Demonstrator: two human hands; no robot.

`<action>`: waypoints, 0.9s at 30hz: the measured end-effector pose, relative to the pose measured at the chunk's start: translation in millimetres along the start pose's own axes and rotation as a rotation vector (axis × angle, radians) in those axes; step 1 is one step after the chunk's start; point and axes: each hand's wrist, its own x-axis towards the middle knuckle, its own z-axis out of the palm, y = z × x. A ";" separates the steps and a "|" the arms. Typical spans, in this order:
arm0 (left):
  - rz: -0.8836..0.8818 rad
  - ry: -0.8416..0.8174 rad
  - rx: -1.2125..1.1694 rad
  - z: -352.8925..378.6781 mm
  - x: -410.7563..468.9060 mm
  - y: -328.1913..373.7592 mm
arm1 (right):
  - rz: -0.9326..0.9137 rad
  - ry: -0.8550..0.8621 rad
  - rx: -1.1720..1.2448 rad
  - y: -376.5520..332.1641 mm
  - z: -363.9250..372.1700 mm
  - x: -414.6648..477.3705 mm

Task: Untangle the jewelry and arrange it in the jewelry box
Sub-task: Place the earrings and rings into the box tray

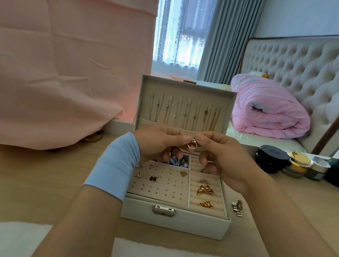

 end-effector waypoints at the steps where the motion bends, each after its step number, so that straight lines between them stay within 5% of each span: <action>1: 0.004 -0.027 -0.040 0.7 -1.0 0.5 | -0.007 -0.029 0.020 0.2 -1.5 -0.4; 4: -0.008 -0.001 0.012 -0.3 0.4 -1.5 | -0.089 -0.088 -0.092 -0.5 -6.9 -2.3; 9: -0.063 0.190 0.452 -0.4 1.9 1.2 | -0.181 -0.134 -0.496 -14.2 -8.8 -9.2; 14: 0.067 0.308 0.434 11.2 6.0 7.9 | -0.050 -0.400 -0.891 -17.0 2.8 -13.5; 17: 0.093 0.311 0.494 20.9 10.4 6.9 | -0.084 -0.328 -0.852 -16.9 0.3 -12.5; 21: 0.101 0.345 0.563 26.6 15.5 5.3 | -0.232 -0.020 -0.777 -19.8 -25.2 -6.9; 27: 0.135 0.335 0.530 33.7 16.7 5.7 | -0.005 -0.075 -0.997 -4.3 -42.5 -1.2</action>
